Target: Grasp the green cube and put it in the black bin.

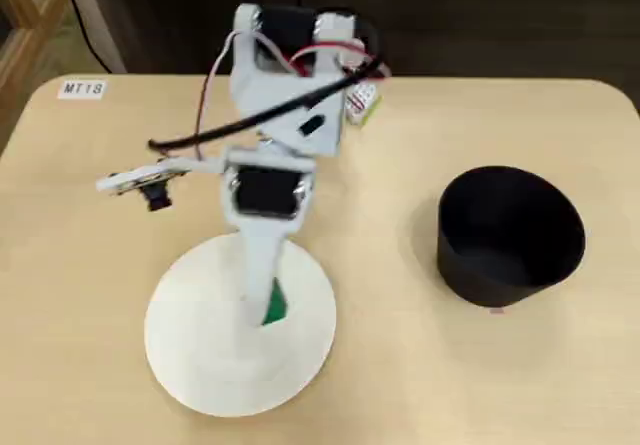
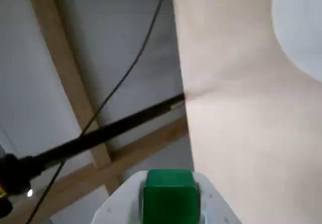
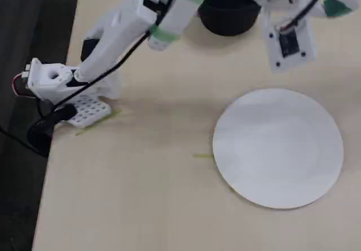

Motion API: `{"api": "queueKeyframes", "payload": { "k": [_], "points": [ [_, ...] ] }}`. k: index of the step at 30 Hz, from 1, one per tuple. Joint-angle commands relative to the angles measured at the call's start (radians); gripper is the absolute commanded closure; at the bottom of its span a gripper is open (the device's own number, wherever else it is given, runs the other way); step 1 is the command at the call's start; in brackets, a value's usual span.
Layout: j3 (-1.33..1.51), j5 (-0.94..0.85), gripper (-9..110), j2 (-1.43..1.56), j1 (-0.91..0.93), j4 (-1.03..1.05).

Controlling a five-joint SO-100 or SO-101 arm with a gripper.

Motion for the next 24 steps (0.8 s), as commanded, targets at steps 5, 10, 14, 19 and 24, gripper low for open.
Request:
{"api": "queueKeyframes", "payload": {
  "k": [5,10,14,19,24],
  "points": [
    [0.054,0.213,102,0.190,-0.258,0.080],
    [0.201,0.163,102,0.236,-0.410,0.080],
    [0.371,0.100,102,0.276,-0.494,0.080],
    [0.686,0.034,102,0.344,-0.525,0.080],
    [0.799,-0.011,102,0.316,-0.525,0.080]
  ]
}}
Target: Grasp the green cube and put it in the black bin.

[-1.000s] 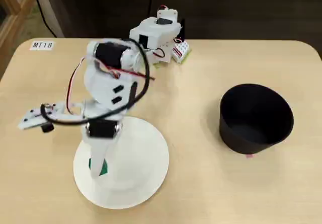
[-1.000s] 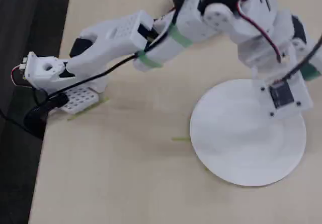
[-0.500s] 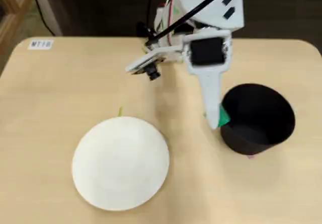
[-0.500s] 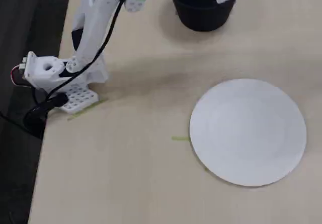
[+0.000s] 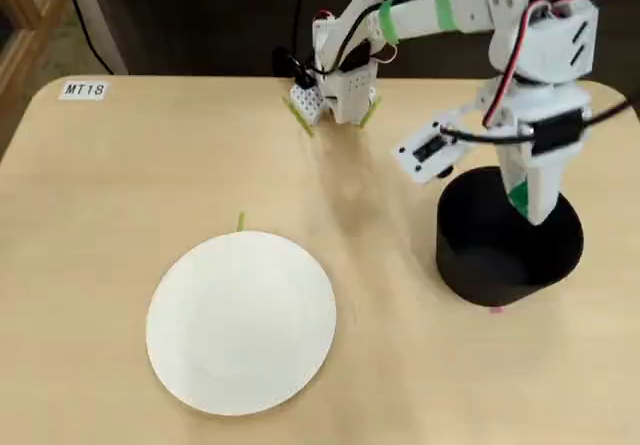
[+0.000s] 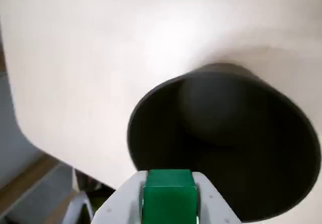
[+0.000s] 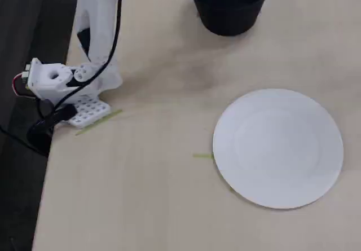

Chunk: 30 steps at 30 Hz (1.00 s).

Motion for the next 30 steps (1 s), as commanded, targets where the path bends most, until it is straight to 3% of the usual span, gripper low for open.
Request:
{"api": "queueKeyframes", "payload": {
  "k": [1,17,21,24,27,30],
  "points": [
    [0.037,-0.028,102,0.026,-0.012,0.003],
    [0.058,-0.115,101,-0.078,-0.081,0.002],
    [0.049,-0.179,74,-0.066,-0.092,-0.002],
    [0.044,-0.189,69,-0.064,-0.091,-0.005],
    [0.043,-0.184,73,-0.071,-0.086,-0.005],
    [0.043,-0.169,85,-0.074,-0.084,-0.005]
  ]
}}
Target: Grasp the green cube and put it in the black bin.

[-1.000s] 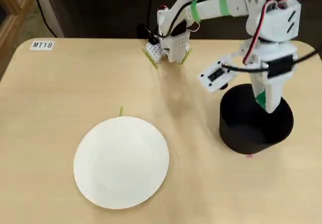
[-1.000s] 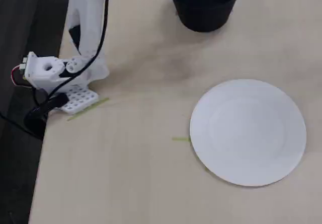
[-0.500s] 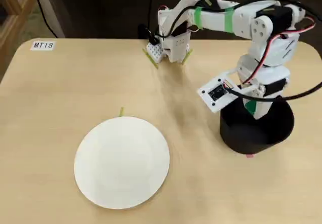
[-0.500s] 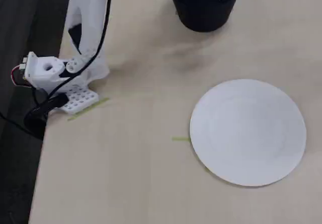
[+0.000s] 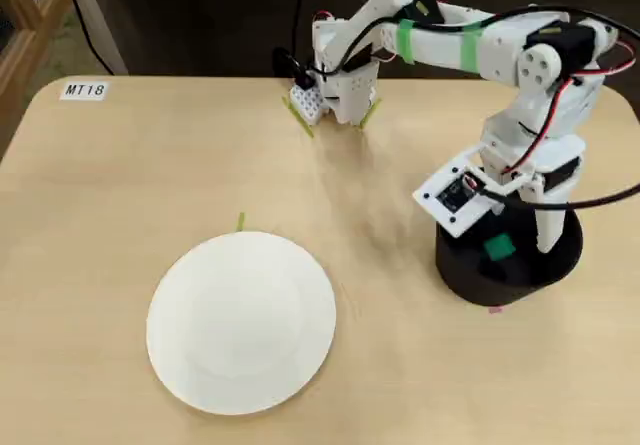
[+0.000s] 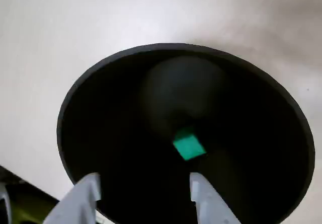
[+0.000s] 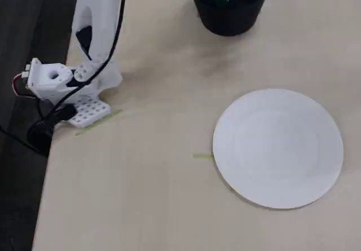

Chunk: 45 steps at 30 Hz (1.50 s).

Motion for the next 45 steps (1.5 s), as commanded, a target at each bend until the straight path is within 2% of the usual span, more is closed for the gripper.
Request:
{"api": "queueKeyframes", "payload": {
  "k": [1,3,7,13,15,18,20,27,32,45],
  "points": [
    [-0.020,0.017,91,0.017,0.002,-0.005],
    [-0.020,0.040,102,0.026,0.005,-0.002],
    [0.021,0.064,102,0.186,0.071,0.003],
    [0.244,0.043,102,0.696,0.454,-0.014],
    [0.443,0.014,102,0.882,0.518,-0.121],
    [0.948,0.028,102,1.256,0.531,-0.391],
    [1.244,0.046,102,1.497,0.538,-0.500],
    [1.936,0.058,102,2.184,0.571,-0.551],
    [2.051,-0.017,102,2.192,0.595,-0.543],
    [2.263,-0.026,102,2.192,0.618,-0.611]
  ]
}}
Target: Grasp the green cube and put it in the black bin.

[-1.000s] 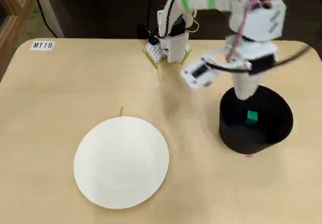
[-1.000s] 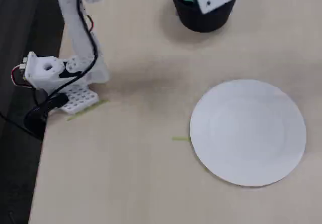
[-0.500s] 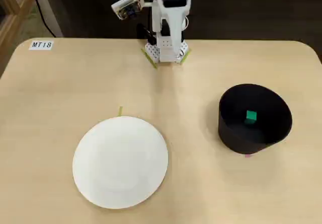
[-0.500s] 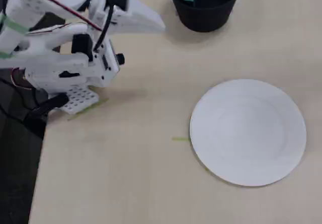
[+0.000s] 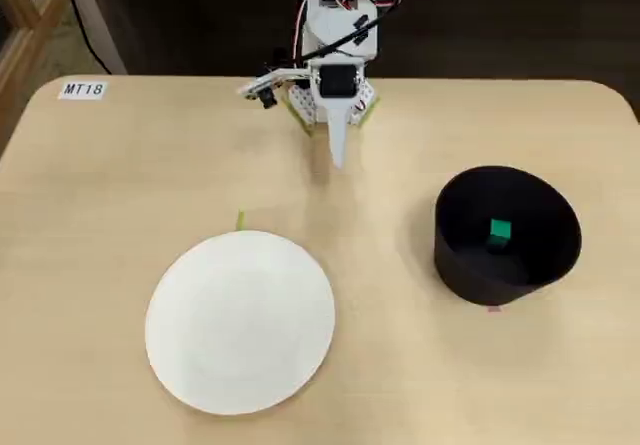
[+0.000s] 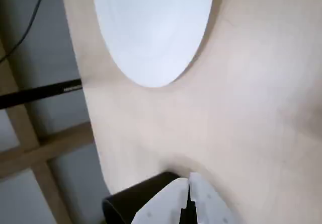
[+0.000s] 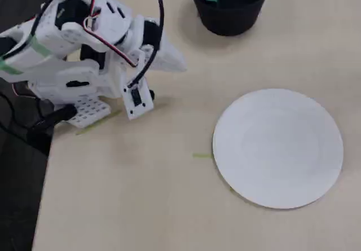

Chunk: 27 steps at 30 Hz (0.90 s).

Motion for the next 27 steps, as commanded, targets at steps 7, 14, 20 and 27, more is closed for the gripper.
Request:
{"api": "queueKeyframes", "payload": {
  "k": [7,14,20,27],
  "points": [
    [0.077,-0.006,102,-0.002,-0.006,-0.029],
    [0.127,0.018,102,-0.002,-0.034,-0.043],
    [0.129,0.015,102,-0.002,-0.032,-0.044],
    [0.129,0.009,102,-0.002,-0.038,-0.048]
  ]
}}
